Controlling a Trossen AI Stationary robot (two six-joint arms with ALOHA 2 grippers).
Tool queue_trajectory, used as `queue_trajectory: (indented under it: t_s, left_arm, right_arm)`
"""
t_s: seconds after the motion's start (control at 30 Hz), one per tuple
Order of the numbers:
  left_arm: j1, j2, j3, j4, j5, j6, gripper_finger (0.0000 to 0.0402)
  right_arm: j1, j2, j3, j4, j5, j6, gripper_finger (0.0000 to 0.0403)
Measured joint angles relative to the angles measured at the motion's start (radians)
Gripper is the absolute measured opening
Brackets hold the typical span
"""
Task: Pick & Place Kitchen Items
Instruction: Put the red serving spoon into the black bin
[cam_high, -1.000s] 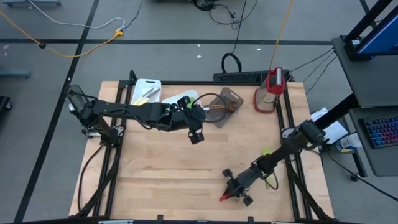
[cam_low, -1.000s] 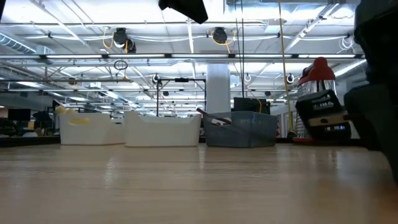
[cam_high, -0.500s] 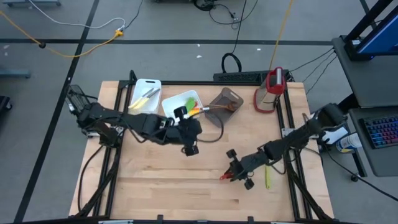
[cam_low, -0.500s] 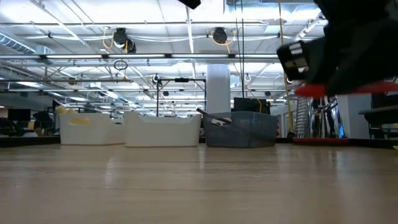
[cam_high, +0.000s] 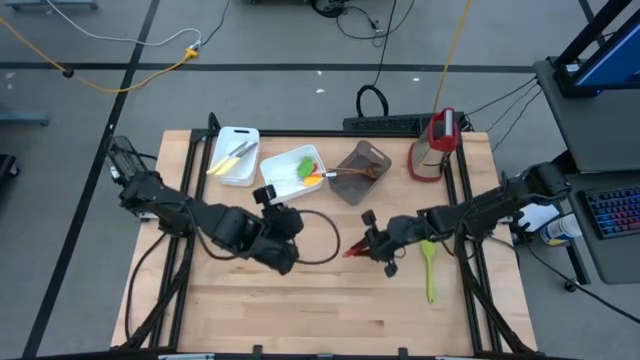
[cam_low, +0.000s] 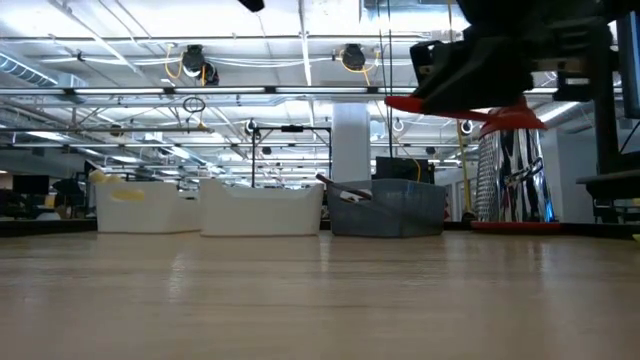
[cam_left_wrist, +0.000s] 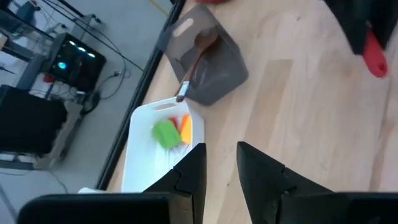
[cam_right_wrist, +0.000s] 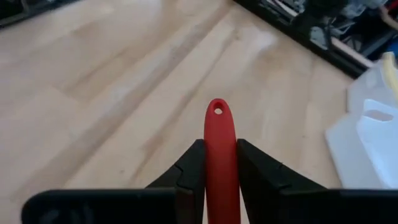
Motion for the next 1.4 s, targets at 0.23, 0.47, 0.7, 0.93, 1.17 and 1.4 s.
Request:
queue_trajectory:
  t_s: [0.23,0.47,0.7,0.93,1.17,1.4]
  left_arm:
    - [-0.029,-0.073,-0.146,0.061,0.055,-0.042,0.0092]
    - [-0.022,-0.255,-0.476,0.362,0.100,-0.068,0.0092]
    - [0.010,-0.406,-0.782,0.763,0.163,-0.034,0.0092]
    - [0.072,-0.425,-0.868,0.874,0.248,-0.026,0.0092]
    - [0.106,-0.421,-0.868,0.887,0.258,-0.021,0.0092]
    - [0.111,-0.421,-0.868,0.891,0.267,-0.021,0.0092]
  right_arm:
    - [-0.107,0.000,0.000,0.051,-0.103,-0.081,0.0062]
    - [-0.239,0.004,0.000,0.158,-0.273,-0.123,0.0062]
    - [-0.374,0.017,0.005,0.286,-0.386,-0.170,0.0063]
    - [-0.507,0.128,0.061,0.314,-0.442,-0.173,0.0063]
    - [-0.622,0.249,0.150,0.315,-0.524,-0.175,0.0063]
    - [-0.725,0.348,0.170,0.327,-0.551,-0.197,0.0063]
